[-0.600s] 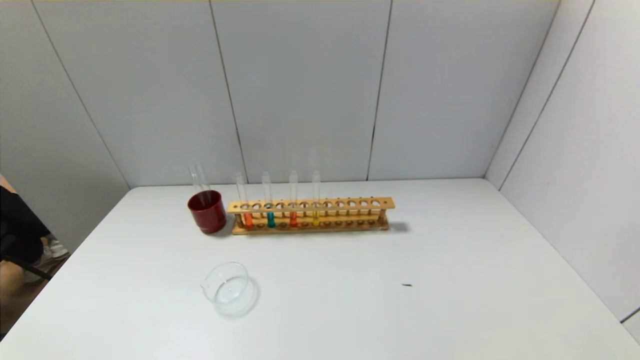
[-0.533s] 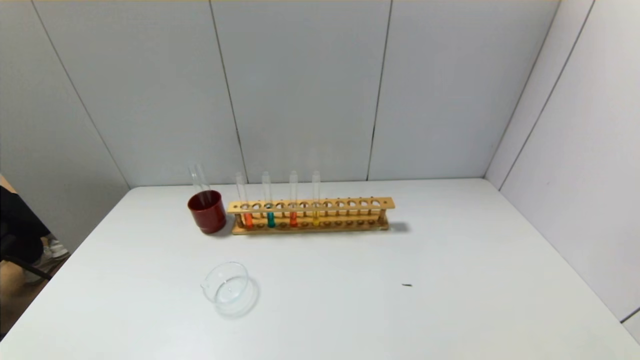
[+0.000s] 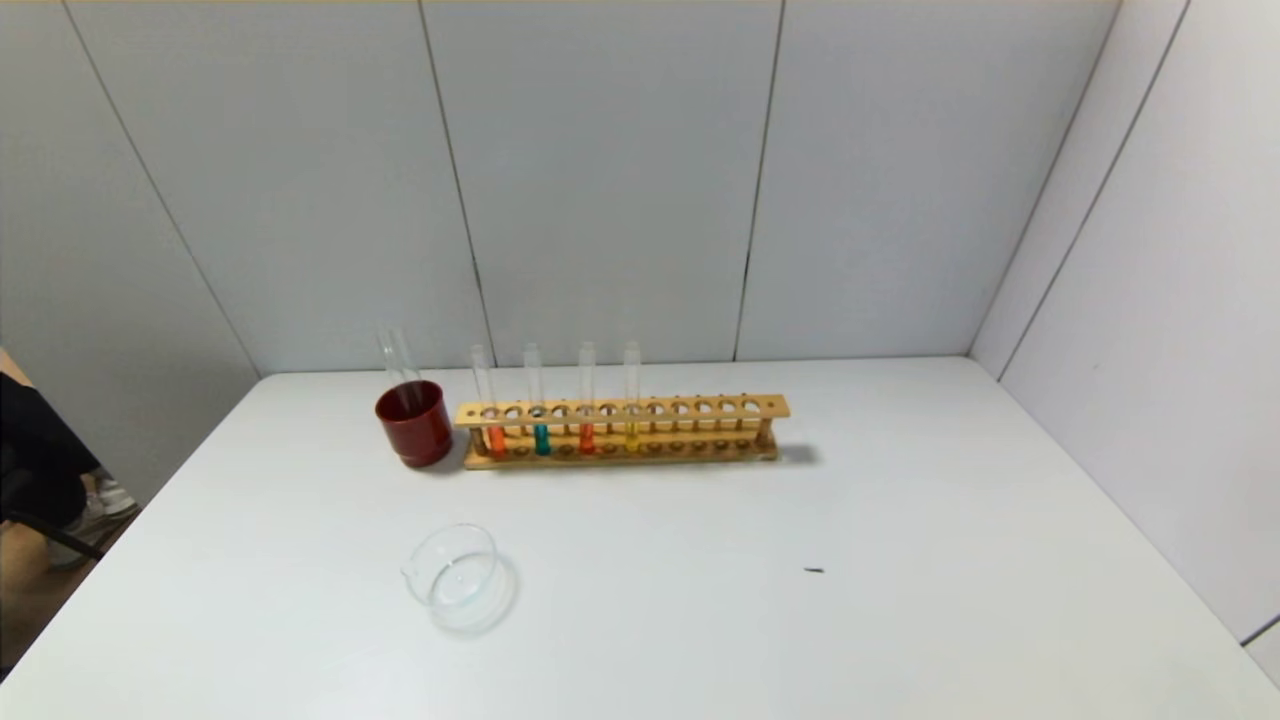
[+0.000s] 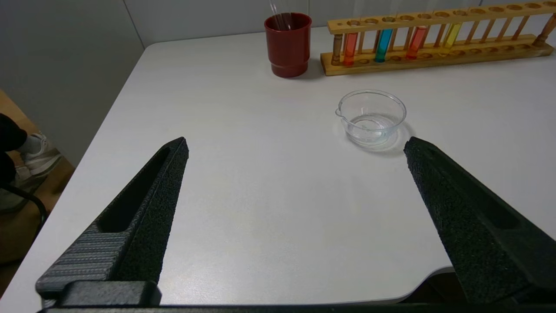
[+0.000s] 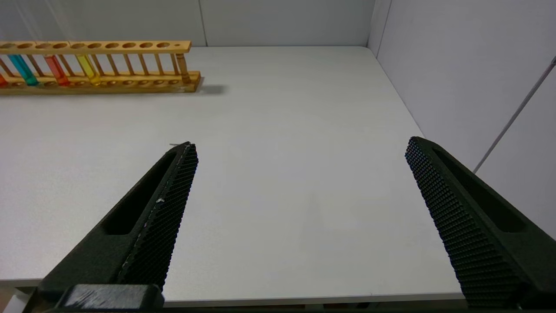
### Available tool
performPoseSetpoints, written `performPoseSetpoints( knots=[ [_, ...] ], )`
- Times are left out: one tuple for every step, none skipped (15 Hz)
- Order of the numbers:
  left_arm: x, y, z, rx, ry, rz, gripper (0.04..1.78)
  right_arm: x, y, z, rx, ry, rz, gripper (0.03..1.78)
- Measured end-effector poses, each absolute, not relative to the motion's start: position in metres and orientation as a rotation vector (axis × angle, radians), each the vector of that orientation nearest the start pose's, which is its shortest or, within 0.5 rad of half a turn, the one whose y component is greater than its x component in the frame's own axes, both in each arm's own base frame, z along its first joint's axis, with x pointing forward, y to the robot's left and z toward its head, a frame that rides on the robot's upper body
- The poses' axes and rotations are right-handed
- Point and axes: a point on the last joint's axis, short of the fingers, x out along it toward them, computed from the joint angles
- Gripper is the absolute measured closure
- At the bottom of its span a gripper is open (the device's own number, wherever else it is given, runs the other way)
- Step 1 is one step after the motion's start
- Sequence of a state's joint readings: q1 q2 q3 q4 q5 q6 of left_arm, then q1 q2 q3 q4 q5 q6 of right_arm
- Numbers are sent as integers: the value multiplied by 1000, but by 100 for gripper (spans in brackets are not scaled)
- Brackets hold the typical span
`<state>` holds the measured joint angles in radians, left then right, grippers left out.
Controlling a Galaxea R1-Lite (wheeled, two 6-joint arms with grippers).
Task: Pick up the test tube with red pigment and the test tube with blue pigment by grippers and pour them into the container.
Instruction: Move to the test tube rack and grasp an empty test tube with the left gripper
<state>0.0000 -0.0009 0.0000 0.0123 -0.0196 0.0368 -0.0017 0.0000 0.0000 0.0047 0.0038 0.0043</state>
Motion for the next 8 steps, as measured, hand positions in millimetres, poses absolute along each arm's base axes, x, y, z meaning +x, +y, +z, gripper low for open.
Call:
performPoseSetpoints(
  knots=[
    [-23, 0, 74, 41, 12, -20, 7, -23, 0, 75, 4, 5, 3, 6],
    [-23, 0, 74, 42, 12, -20, 7, -23, 0, 75, 4, 5, 2, 6],
    [-23, 0, 74, 42, 11, -20, 7, -23, 0, 75, 4, 5, 2, 6],
    [-23, 0, 74, 45, 11, -20, 7, -23, 0, 75, 4, 5, 3, 6],
    [-23, -1, 74, 55, 9, -24, 7, -23, 0, 75, 4, 5, 3, 6],
    [-23, -1, 75, 79, 2, -28, 7, -23, 0, 75, 4, 5, 3, 6],
    [-23, -1, 77, 110, -6, -40, 7, -23, 0, 75, 4, 5, 3, 6],
    [-24, -1, 82, 129, -24, -64, 7, -23, 0, 75, 4, 4, 2, 6]
  ],
)
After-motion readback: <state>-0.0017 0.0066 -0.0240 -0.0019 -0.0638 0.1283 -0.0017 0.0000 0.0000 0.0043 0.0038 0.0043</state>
